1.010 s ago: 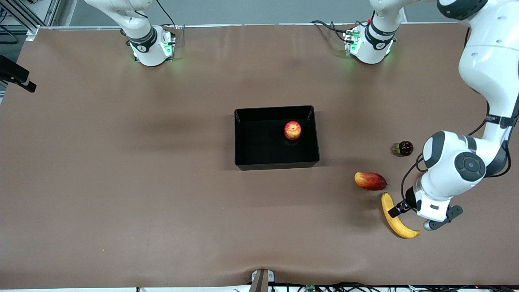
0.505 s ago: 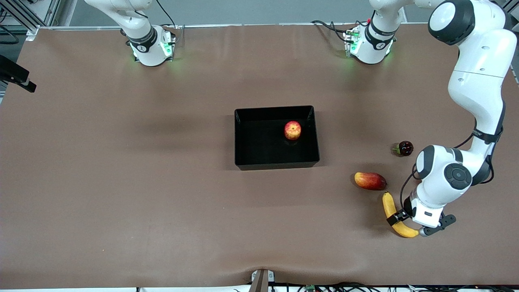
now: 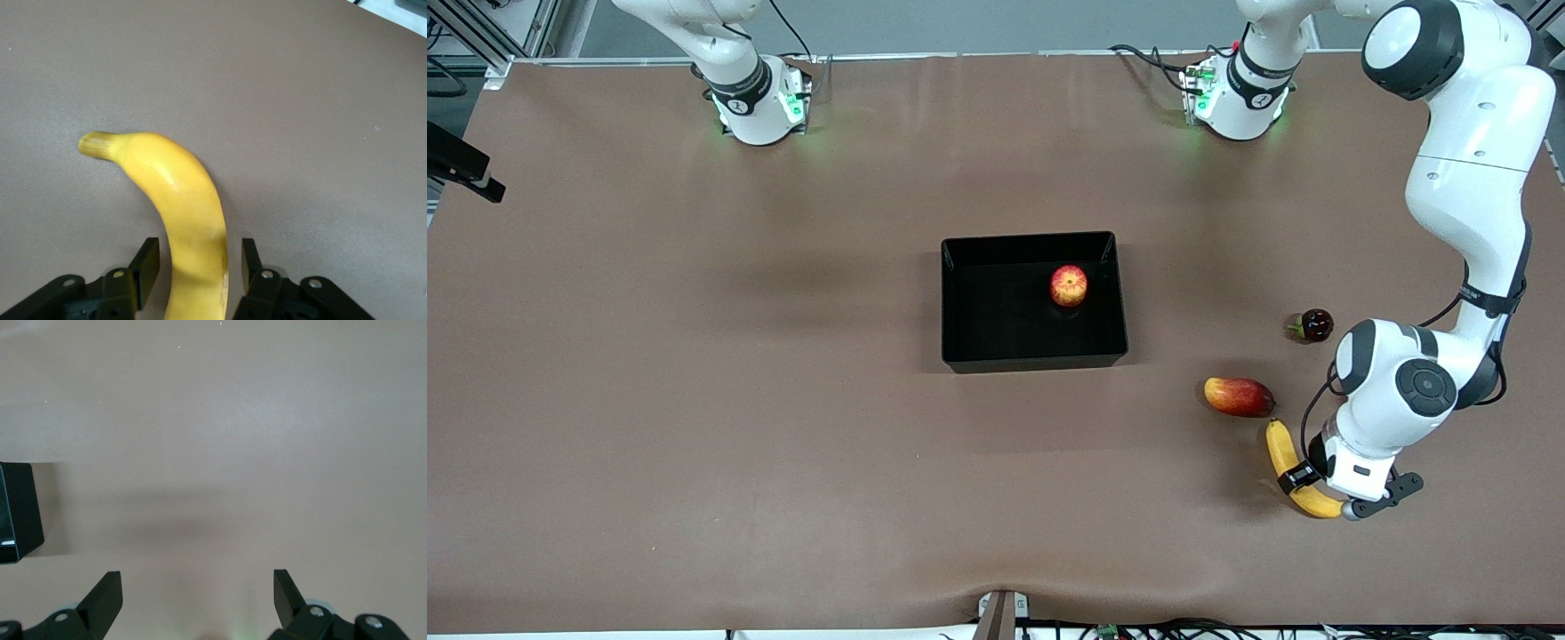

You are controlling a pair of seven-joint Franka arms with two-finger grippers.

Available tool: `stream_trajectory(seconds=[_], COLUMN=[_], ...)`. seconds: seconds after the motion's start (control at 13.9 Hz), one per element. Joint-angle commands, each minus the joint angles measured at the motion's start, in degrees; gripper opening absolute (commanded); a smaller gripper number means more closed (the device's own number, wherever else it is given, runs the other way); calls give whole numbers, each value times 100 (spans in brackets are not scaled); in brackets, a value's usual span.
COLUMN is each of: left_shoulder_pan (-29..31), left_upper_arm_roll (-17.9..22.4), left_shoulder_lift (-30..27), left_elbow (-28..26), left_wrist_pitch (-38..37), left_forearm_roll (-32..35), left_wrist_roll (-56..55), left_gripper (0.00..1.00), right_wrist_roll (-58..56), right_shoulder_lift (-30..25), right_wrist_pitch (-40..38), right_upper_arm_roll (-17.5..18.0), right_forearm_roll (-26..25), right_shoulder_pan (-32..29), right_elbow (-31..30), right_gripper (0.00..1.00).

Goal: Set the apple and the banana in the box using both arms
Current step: 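Lift the banana with the left gripper and carry it over the box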

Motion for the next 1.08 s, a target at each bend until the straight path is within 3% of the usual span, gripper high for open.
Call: stream_trajectory(seconds=[0.0, 0.22, 0.29, 0.36, 0.5, 0.72, 1.01], left_shoulder_pan=[-54, -71, -80, -71, -54, 8, -27], left_upper_arm_roll=[36, 36, 44, 44, 44, -34, -623], left_shoulder_lift=[60, 122, 148, 166, 79, -369, -1282], left_elbow=[134, 134, 134, 126, 117, 47, 90], left_wrist_pitch=[-7, 19, 19, 19, 11, -260, -1849], left_forearm_roll=[79, 88, 88, 88, 123, 158, 114], left_wrist_roll=[-54, -28, -19, 16, -1, 25, 17], left_gripper=[62, 60, 54, 43, 0, 0, 0], right_wrist_roll=[-46, -55, -64, -55, -55, -55, -47], right_shoulder_lift=[-51, -51, -51, -51, -51, -51, -51], right_wrist_pitch=[-35, -35, -35, -35, -35, -27, -26], right_upper_arm_roll=[64, 64, 64, 64, 64, 64, 64], right_forearm_roll=[1, 1, 1, 1, 1, 1, 1], right_shoulder_pan=[-112, -120, -121, -121, -121, -121, -121], right_elbow=[-16, -16, -16, -16, -16, -16, -16], right_gripper=[100, 100, 100, 100, 100, 100, 100])
